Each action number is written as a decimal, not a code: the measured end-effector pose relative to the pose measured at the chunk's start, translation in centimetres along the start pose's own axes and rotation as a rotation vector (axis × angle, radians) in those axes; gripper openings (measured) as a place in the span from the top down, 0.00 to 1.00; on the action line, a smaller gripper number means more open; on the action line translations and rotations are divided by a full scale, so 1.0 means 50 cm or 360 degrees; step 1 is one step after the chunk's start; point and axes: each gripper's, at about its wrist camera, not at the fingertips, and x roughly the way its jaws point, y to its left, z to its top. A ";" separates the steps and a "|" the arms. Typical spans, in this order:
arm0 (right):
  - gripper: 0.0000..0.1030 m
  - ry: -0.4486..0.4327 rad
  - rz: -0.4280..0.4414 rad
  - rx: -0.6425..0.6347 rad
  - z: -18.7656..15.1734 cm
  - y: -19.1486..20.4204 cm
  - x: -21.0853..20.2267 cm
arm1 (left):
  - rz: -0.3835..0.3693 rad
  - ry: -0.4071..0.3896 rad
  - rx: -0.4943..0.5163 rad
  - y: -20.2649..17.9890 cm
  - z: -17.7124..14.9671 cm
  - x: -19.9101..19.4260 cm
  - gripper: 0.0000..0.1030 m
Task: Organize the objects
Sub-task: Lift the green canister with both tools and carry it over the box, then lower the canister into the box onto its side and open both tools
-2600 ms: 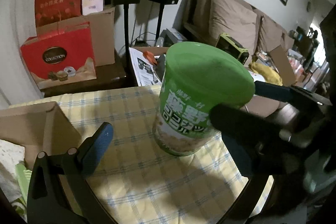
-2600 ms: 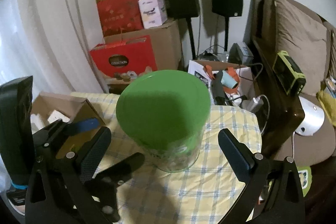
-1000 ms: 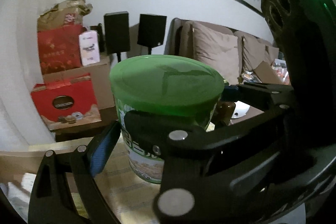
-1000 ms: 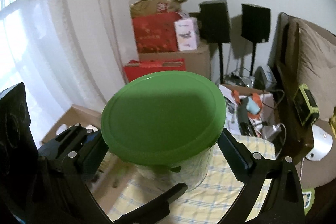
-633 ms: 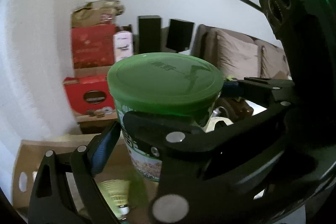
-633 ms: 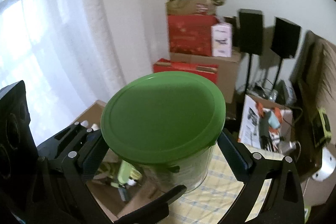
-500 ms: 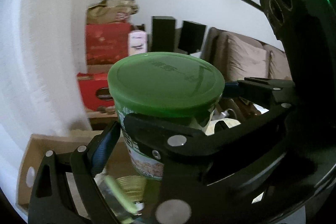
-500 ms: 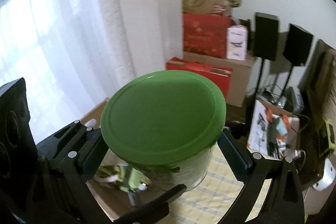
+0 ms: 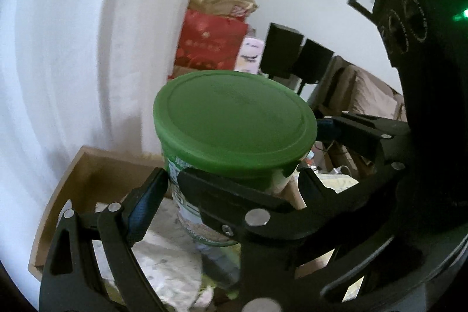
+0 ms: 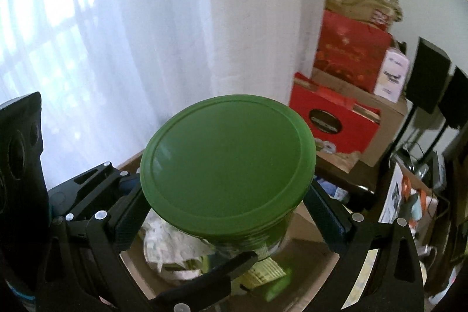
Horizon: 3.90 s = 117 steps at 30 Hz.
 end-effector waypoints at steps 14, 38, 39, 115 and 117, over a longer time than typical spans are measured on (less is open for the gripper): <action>0.03 0.0274 0.0002 -0.0157 0.004 0.072 0.169 | -0.0063 0.0168 -0.0285 0.155 -0.068 0.054 0.21; 0.00 0.0253 0.0294 0.0128 0.007 0.042 0.215 | 0.0200 0.0280 0.0062 0.205 -0.069 -0.032 0.21; 0.00 0.0245 0.0341 0.0180 0.010 0.033 0.212 | 0.0194 0.0280 0.0064 0.205 -0.067 -0.029 0.21; 0.03 0.0228 0.0342 0.0657 -0.126 -0.119 0.012 | 0.0266 0.0320 0.0013 0.173 -0.002 0.035 0.01; 0.03 0.0211 0.0280 0.0615 -0.137 -0.115 -0.012 | 0.0275 0.0292 0.0028 0.155 -0.009 0.014 0.00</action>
